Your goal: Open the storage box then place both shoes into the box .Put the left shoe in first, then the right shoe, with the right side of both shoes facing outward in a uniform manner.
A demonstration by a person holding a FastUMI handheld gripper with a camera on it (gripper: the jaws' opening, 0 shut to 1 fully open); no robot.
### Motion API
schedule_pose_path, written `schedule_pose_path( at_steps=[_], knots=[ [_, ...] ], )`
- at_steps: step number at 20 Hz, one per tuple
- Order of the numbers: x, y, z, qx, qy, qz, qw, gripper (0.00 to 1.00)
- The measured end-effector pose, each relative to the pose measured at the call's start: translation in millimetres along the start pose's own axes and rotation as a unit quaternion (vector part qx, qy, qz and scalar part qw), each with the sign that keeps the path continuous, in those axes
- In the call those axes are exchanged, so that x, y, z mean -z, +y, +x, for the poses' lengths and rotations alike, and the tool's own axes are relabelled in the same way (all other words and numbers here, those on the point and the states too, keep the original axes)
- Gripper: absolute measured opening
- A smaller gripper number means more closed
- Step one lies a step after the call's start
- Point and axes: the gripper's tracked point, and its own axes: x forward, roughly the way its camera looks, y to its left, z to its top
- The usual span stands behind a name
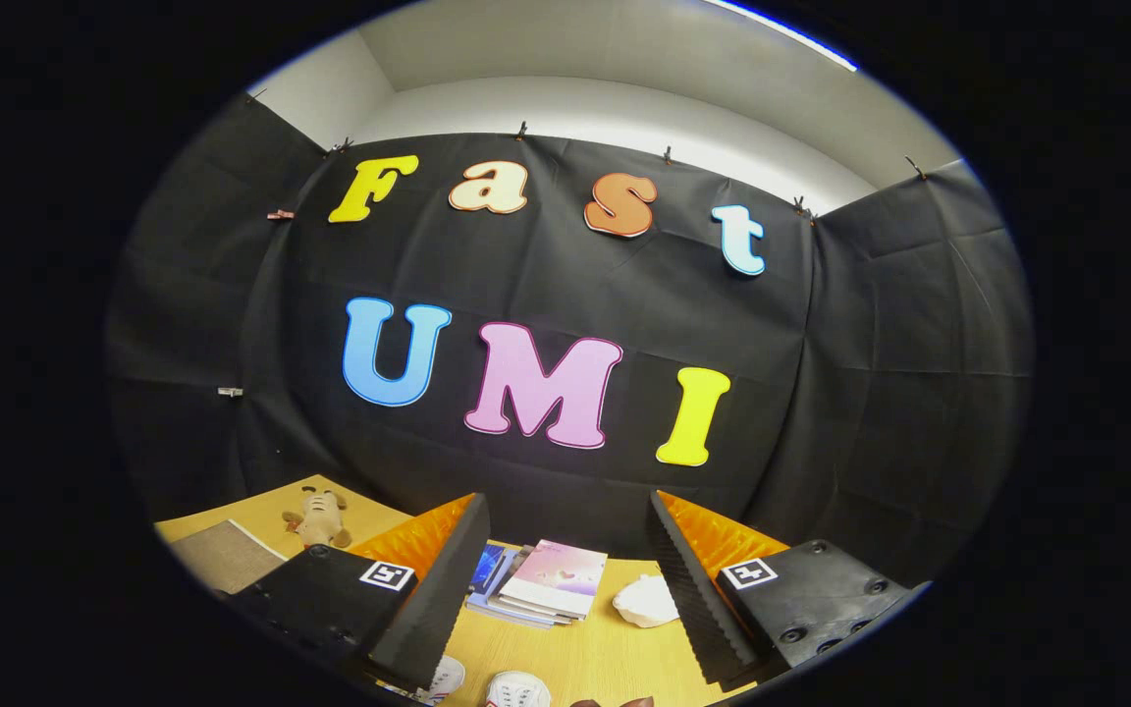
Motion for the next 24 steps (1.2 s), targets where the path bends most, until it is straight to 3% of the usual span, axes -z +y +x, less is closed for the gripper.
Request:
schedule_pose_path(
  at_steps=[17, 20, 24],
  knots=[
    [12.6, 33.5, 11.0, -0.049, 0.015, 0.01, 0.999, 0.97],
    [12.1, 68.5, 10.5, -0.113, 0.022, 0.036, 0.993, 0.97],
    [32.6, 136.6, -1.4, -0.254, 0.075, 0.12, 0.957, 0.97]
  ],
)
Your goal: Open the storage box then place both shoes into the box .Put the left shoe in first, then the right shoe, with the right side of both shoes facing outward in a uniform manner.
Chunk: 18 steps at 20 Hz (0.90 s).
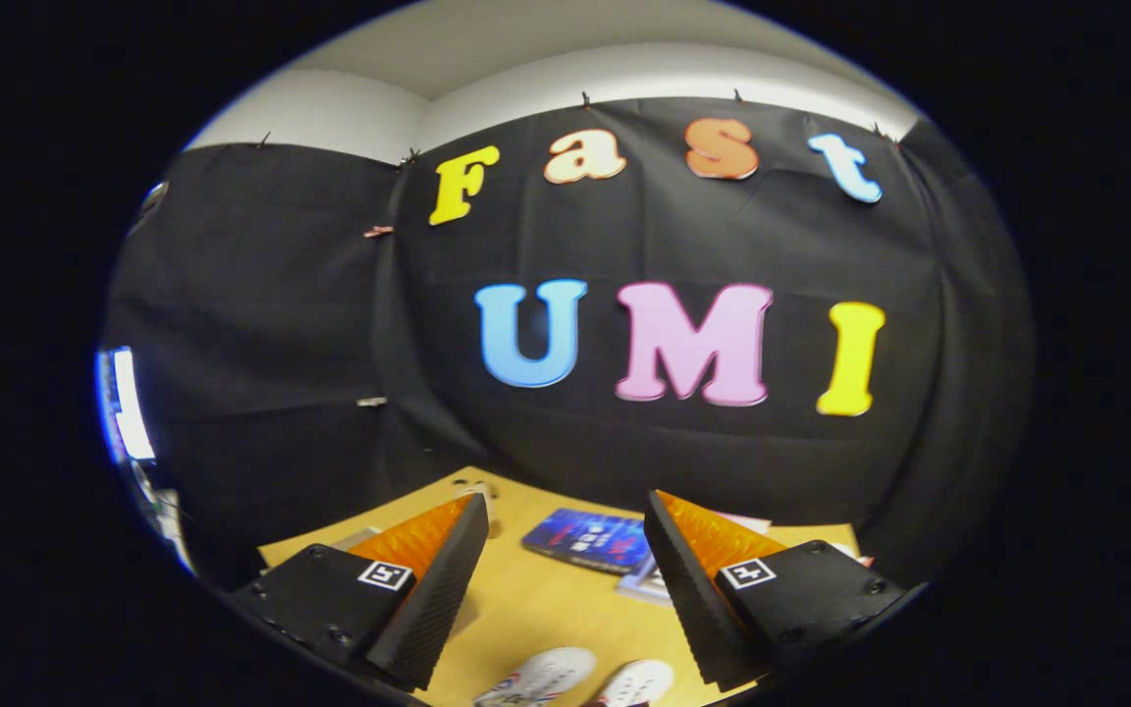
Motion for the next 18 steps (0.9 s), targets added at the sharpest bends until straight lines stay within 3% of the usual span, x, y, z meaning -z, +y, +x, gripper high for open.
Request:
schedule_pose_path(
  at_steps=[3, 5, 7, 9, 14, 16, 18],
  knots=[
    [32.1, 38.7, 11.5, -0.095, 0.038, 0.111, 0.989, 0.99],
    [60.7, 65.7, 14.4, -0.163, 0.077, 0.187, 0.966, 0.98],
    [95.6, 84.2, 15.4, -0.218, 0.132, 0.263, 0.931, 0.98],
    [130.7, 105.3, 18.6, -0.262, 0.187, 0.348, 0.881, 0.98],
    [197.8, 121.9, 22.0, -0.31, 0.256, 0.477, 0.781, 0.98],
    [223.7, 125.7, 27.1, -0.318, 0.277, 0.504, 0.754, 0.97],
    [248.5, 135.9, 30.6, -0.328, 0.297, 0.513, 0.736, 0.97]
  ],
)
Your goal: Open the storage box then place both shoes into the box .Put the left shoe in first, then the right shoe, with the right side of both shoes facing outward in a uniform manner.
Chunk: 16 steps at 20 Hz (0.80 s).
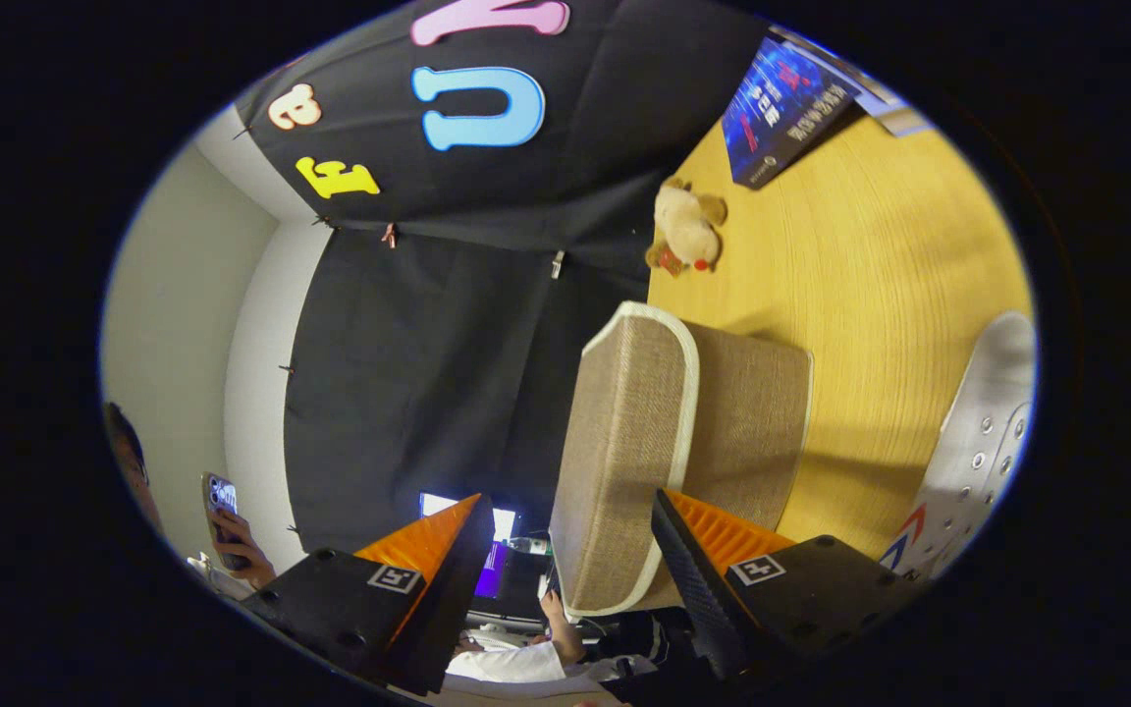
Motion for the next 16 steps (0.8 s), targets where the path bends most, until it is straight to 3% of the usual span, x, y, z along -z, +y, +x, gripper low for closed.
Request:
schedule_pose_path(
  at_steps=[7, 11, 16],
  knots=[
    [9.9, -36.3, 30.5, -0.026, 0.028, 0.059, 0.998, 0.97],
    [9.0, -35.8, 32.7, -0.063, 0.023, 0.076, 0.995, 0.95],
    [0.6, -37.5, 33.9, -0.085, 0.014, 0.116, 0.99, 0.33]
  ],
)
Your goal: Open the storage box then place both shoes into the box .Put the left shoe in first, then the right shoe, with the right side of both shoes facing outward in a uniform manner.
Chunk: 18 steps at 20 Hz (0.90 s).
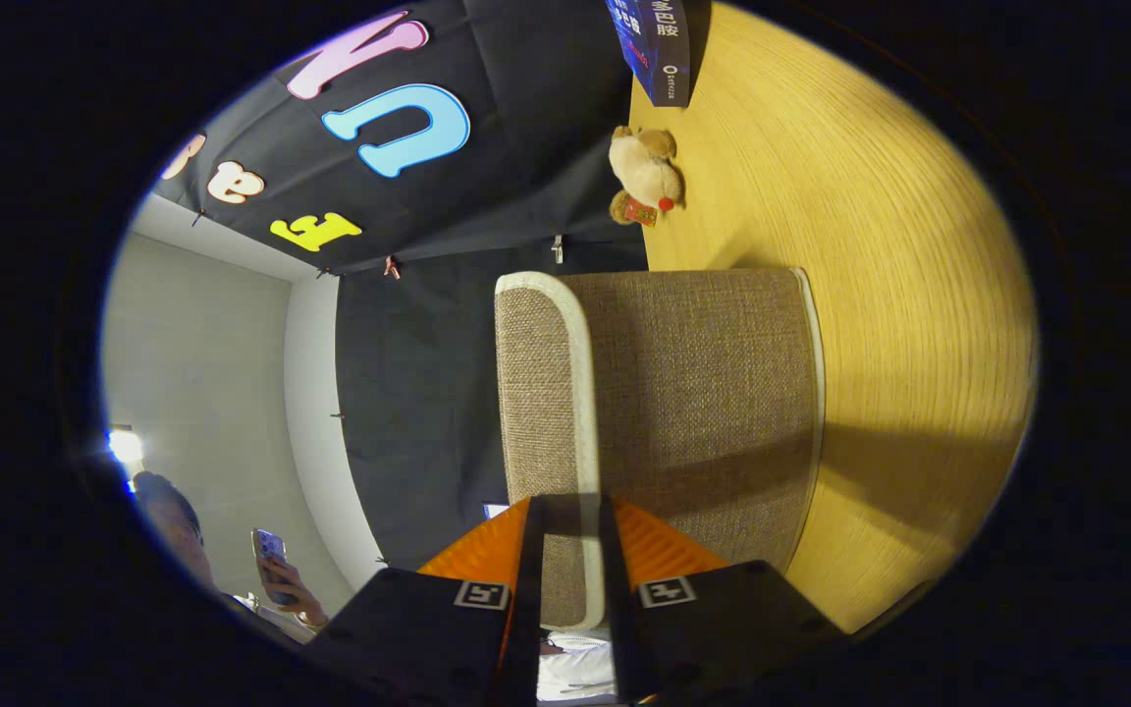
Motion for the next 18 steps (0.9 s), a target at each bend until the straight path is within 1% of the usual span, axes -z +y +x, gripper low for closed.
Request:
schedule_pose_path(
  at_steps=[1, 2, 3, 4, 6, 10, 14, 18],
  knots=[
    [-0.8, 1.7, -1.4, -0.002, -0.001, 0.001, 1.0, 0.26],
    [0.3, 5.4, -1.6, -0.006, -0.005, 0.0, 1.0, 0.12],
    [-3.9, 4.6, -6.9, -0.005, -0.006, -0.001, 1.0, 0.08],
    [1.4, 6.8, 0.4, -0.002, -0.004, -0.004, 1.0, 0.05],
    [9.6, 14.6, 1.9, -0.002, 0.006, -0.008, 1.0, 0.05],
    [17.2, 60.4, 4.7, -0.027, 0.002, -0.028, 0.999, 0.05],
    [22.0, 113.9, 24.8, -0.025, -0.008, -0.072, 0.997, 0.05],
    [28.2, 161.5, 65.1, -0.006, -0.014, -0.133, 0.991, 0.05]
  ],
)
